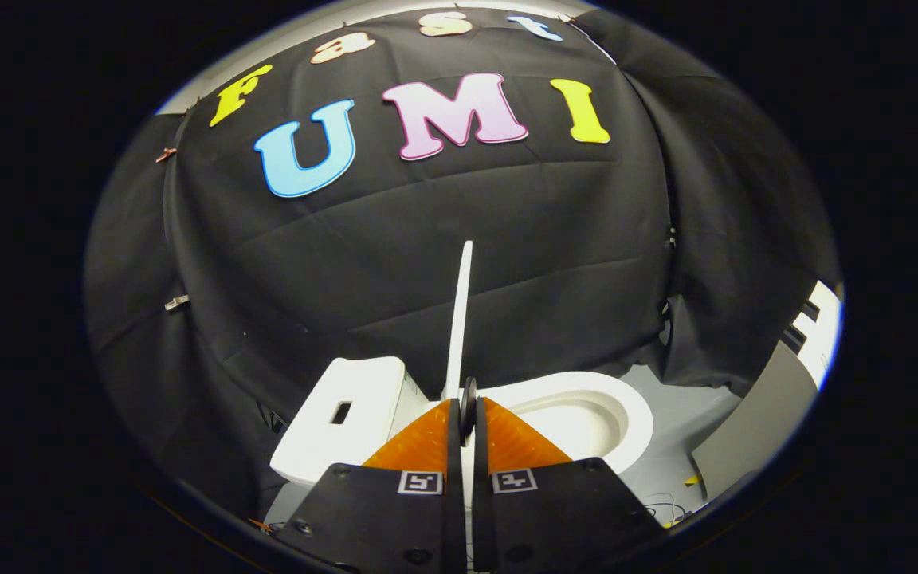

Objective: Open the toilet lid.

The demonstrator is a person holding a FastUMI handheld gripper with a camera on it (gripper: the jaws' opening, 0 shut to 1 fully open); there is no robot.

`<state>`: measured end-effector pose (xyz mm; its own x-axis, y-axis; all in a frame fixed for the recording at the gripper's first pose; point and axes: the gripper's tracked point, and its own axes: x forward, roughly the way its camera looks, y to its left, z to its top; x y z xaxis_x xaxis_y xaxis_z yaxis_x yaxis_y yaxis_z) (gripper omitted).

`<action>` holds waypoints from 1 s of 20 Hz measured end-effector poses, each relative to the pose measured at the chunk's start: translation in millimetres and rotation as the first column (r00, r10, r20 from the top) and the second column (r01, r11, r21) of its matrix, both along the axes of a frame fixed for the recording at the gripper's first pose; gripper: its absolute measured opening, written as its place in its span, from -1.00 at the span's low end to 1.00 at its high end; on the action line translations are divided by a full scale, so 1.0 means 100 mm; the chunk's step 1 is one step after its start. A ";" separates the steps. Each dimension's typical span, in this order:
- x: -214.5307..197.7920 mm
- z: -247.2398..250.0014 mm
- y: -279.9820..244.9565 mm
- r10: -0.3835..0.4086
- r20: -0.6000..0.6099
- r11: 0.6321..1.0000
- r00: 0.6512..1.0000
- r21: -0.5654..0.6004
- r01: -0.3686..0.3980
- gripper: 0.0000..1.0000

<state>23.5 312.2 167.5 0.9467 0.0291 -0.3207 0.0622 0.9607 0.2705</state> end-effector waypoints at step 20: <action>0.06 0.00 1.77 -0.001 0.017 0.961 1.000 -0.276 0.005 -0.80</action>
